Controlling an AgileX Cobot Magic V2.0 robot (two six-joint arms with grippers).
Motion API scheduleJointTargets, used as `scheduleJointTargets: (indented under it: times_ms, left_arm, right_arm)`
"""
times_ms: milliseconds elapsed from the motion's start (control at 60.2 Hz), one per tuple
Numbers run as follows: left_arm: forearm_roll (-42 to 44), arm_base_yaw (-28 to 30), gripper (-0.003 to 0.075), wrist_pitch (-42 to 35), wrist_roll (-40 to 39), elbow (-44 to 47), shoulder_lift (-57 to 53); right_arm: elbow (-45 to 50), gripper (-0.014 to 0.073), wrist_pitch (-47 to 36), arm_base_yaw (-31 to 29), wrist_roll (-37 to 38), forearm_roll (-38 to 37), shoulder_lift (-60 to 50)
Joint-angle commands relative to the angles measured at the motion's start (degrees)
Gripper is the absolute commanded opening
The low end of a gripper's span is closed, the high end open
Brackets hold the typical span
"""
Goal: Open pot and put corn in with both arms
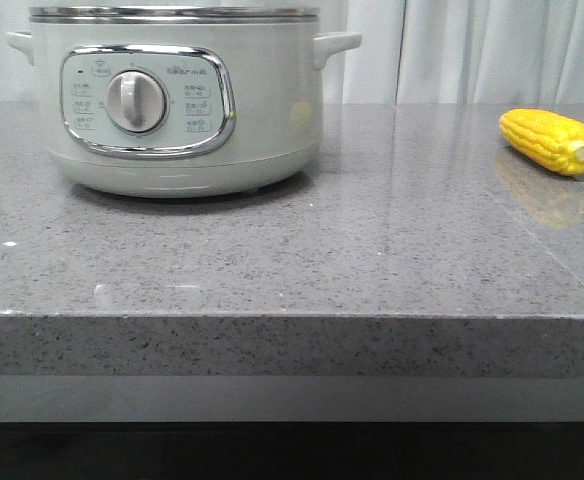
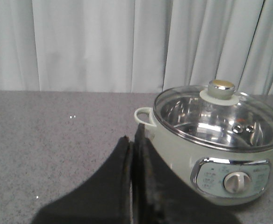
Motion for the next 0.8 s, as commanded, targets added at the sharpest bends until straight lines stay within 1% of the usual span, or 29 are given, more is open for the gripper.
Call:
scheduleJointTargets:
  times_ms: [0, 349, 615, 682, 731, 748, 781]
  left_arm:
    - [-0.3, 0.0, -0.002, -2.5, 0.3, -2.3, 3.5]
    - [-0.3, 0.0, -0.002, -3.0, 0.2, -2.3, 8.6]
    - [-0.3, 0.0, -0.002, -3.3, 0.2, -2.1, 11.6]
    - [-0.3, 0.0, -0.0003, -3.5, 0.2, -2.1, 12.5]
    - [-0.3, 0.0, 0.0039, -3.7, 0.2, -2.1, 13.1]
    - [-0.3, 0.0, 0.0067, -3.8, 0.2, -2.1, 13.2]
    - [-0.3, 0.0, 0.0109, -4.0, 0.2, -2.1, 13.6]
  right_arm:
    - [-3.5, -0.0068, -1.1, 0.1, -0.1, -0.4, 4.9]
    - [-3.5, -0.0068, -0.2, 0.1, -0.1, -0.4, 15.4]
    - [-3.5, -0.0061, 1.3, 0.1, -0.2, -0.4, 19.1]
    - [-3.5, -0.0022, 1.6, 0.1, -0.3, -0.4, 19.1]
    - [-3.5, 0.0038, 1.6, 0.1, -0.3, -0.5, 19.1]
    - [-3.5, 0.0061, 1.6, 0.1, -0.3, -0.5, 19.1]
    - [-3.5, 0.0127, 1.6, 0.1, -0.3, -0.5, 19.1]
